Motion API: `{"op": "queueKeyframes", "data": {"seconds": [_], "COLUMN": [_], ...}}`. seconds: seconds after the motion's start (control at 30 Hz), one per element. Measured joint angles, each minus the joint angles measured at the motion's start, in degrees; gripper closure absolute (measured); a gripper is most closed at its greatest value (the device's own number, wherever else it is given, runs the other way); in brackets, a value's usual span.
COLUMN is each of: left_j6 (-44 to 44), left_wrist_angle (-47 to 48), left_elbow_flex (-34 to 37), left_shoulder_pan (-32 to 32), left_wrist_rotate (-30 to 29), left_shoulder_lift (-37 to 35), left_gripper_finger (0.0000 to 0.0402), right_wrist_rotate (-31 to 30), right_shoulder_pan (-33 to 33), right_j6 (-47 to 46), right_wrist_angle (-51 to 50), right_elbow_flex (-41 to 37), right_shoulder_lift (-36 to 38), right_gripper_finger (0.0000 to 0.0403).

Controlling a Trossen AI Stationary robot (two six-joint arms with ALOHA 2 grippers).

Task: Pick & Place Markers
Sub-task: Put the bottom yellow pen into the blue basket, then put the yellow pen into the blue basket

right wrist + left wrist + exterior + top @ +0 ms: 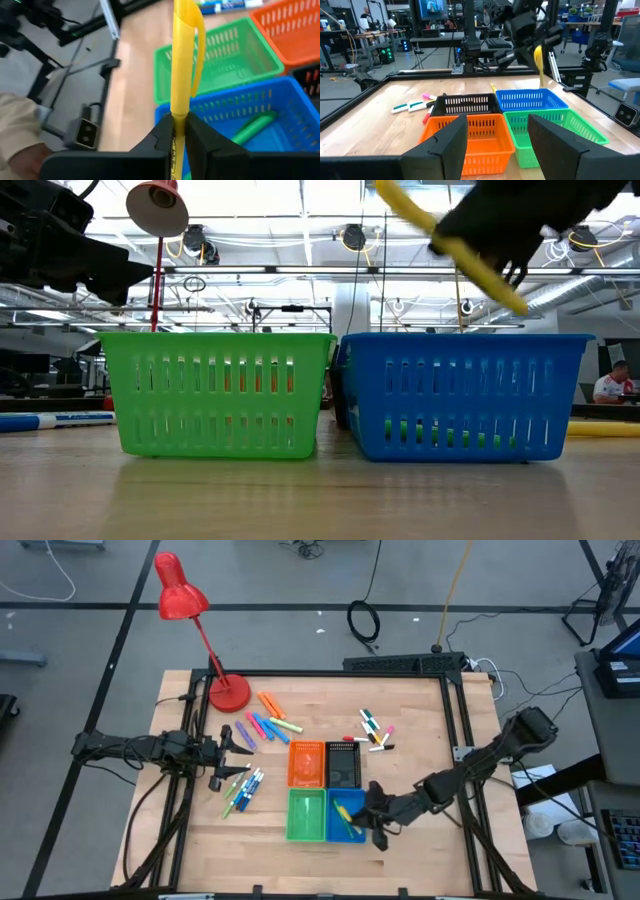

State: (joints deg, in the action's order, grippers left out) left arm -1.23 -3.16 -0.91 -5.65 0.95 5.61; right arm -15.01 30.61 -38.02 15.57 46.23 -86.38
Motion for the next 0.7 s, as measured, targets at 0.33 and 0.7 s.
{"op": "queueKeyframes", "data": {"seconds": [0.33,0.7], "left_j6": [0.0,0.0], "left_wrist_angle": [0.0,0.0], "left_elbow_flex": [0.0,0.0], "left_shoulder_pan": [0.0,0.0], "left_wrist_rotate": [0.0,0.0], "left_shoulder_lift": [0.0,0.0], "left_gripper_finger": [0.019,0.019], "right_wrist_rotate": [0.0,0.1], "right_shoulder_pan": [-0.7,-0.6], "right_j6": [0.1,1.4], "right_wrist_angle": [0.9,0.9], "right_elbow_flex": [-0.2,-0.2], "right_shoulder_lift": [-1.6,-1.5], "right_gripper_finger": [0.0346,0.0338]}}
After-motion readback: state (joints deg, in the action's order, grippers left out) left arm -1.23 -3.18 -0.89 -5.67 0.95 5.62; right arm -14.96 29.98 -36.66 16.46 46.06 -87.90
